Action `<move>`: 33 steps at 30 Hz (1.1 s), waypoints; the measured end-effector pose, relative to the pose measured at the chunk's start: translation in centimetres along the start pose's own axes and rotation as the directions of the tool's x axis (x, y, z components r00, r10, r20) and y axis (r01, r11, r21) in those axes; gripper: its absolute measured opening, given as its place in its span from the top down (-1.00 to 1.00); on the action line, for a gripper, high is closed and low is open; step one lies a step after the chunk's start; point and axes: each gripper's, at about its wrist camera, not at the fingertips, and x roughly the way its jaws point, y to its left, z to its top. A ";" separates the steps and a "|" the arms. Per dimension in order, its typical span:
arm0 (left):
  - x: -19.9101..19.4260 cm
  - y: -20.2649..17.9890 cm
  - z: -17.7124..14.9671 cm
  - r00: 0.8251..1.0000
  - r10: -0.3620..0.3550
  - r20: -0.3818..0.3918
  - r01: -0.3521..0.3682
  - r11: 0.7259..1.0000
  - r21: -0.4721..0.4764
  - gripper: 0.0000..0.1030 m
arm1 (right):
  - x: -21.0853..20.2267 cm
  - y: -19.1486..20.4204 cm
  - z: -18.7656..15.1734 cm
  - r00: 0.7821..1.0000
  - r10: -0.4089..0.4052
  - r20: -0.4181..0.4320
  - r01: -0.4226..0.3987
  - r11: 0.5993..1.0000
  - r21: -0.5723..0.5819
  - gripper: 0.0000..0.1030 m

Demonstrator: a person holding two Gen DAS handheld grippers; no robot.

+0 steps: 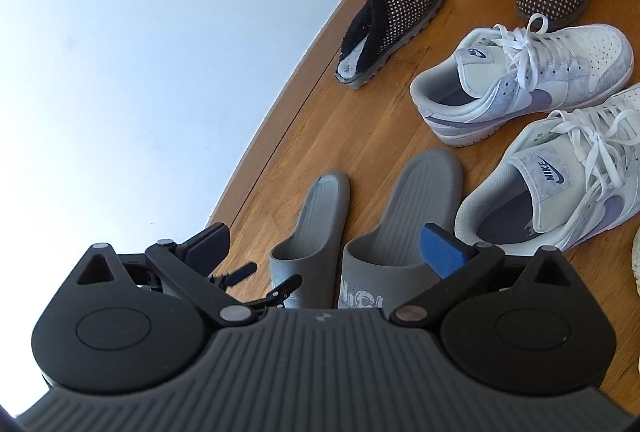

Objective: Organize scattered shoes
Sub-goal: 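Grasp one grey 'NCI' slide by its strap with the left gripper, then carry the slide beside the light grey slippers and open the left gripper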

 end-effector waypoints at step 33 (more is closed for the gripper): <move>-19.8 10.0 -9.4 0.998 -0.022 -0.060 0.003 0.953 -0.304 -0.55 | 12.4 14.6 -9.7 0.921 -0.137 -0.364 -0.155 0.728 -0.668 -0.99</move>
